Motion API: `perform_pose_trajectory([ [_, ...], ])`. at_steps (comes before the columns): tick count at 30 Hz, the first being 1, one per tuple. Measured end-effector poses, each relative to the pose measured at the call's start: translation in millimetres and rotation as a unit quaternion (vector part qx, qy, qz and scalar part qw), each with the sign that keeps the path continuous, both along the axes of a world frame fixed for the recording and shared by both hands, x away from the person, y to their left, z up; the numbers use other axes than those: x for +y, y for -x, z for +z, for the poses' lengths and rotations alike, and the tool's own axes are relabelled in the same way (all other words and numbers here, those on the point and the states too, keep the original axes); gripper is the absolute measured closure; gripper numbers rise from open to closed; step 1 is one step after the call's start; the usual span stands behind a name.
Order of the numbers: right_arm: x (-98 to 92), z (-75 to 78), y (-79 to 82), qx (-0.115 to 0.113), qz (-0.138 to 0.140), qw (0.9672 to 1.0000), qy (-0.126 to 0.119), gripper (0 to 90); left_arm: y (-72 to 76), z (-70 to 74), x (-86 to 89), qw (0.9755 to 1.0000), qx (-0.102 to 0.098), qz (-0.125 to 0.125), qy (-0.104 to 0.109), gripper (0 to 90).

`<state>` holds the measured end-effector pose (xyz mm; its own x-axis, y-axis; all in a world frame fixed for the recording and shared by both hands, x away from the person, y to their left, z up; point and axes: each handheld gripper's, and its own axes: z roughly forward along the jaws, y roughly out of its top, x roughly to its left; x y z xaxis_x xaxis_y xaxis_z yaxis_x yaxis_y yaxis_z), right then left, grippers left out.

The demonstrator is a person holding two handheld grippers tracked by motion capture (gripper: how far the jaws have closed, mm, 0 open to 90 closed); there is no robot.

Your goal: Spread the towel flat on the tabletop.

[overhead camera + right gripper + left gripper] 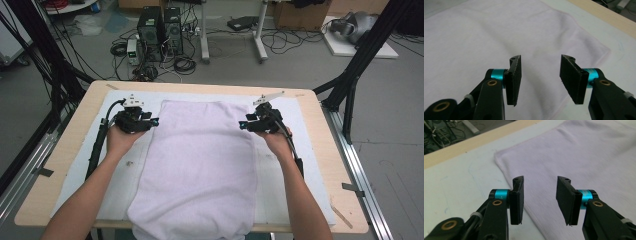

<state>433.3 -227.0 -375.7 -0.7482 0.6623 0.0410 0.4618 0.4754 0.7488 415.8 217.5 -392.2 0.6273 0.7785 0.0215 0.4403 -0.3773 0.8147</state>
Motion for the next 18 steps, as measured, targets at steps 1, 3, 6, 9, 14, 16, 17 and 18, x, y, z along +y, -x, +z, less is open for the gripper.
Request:
perform_pose_trajectory([
  [1,0.1,-1.1,4.8,0.0,0.004,1.0,-0.005,51.3,5.7,-0.7,1.5,1.0,0.004,-0.007,0.002,56.4],
  [3,0.8,-5.2,20.0,-0.002,0.016,0.9998,-0.015,50.9,18.4,-2.0,2.6,0.9998,0.0,-0.02,-0.004,54.1],
  [6,1.5,-11.6,39.0,-0.003,0.029,0.9993,-0.023,50.4,38.1,-5.1,5.2,0.9994,-0.001,-0.035,0.0,53.2],
  [9,1.7,-17.8,57.5,-0.003,0.043,0.9988,-0.022,49.7,58.8,-9.4,6.9,0.9988,0.001,-0.049,0.005,50.9],
  [14,-0.3,-25.4,92.9,0.001,0.057,0.9981,-0.023,48.0,90.9,-13.5,1.4,0.9975,0.001,-0.07,-0.006,48.6],
  [16,-2.4,-28.8,109.3,-0.003,0.066,0.9975,-0.026,48.0,103.8,-15.0,-1.3,0.9969,-0.004,-0.078,-0.014,48.2],
  [17,-3.6,-30.6,117.0,-0.002,0.07,0.9972,-0.026,48.0,111.4,-16.7,-2.1,0.9968,-0.006,-0.079,-0.008,48.2],
  [18,-4.7,-33.2,124.3,-0.004,0.073,0.9969,-0.027,48.0,119.8,-19.2,-2.6,0.9965,-0.003,-0.084,0.001,48.2],
])
